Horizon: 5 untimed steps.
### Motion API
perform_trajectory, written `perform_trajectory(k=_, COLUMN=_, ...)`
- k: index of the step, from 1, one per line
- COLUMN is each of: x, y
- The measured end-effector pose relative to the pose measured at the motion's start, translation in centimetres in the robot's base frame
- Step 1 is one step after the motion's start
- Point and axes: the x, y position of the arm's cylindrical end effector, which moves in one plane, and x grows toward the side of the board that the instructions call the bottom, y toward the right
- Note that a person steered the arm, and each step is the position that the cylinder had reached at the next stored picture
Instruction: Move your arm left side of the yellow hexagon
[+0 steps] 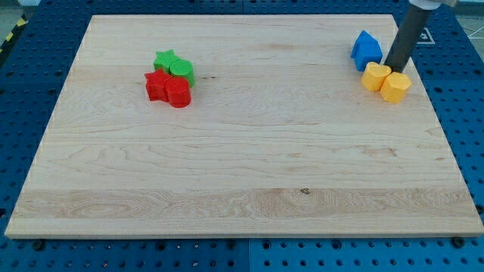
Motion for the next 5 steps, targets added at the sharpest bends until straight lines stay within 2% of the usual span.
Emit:
perform_trajectory(k=1, x=0.0, y=2.8)
perform_trajectory(k=3, x=2.2, y=4.2)
perform_trajectory(k=5, x=9.0, y=4.7)
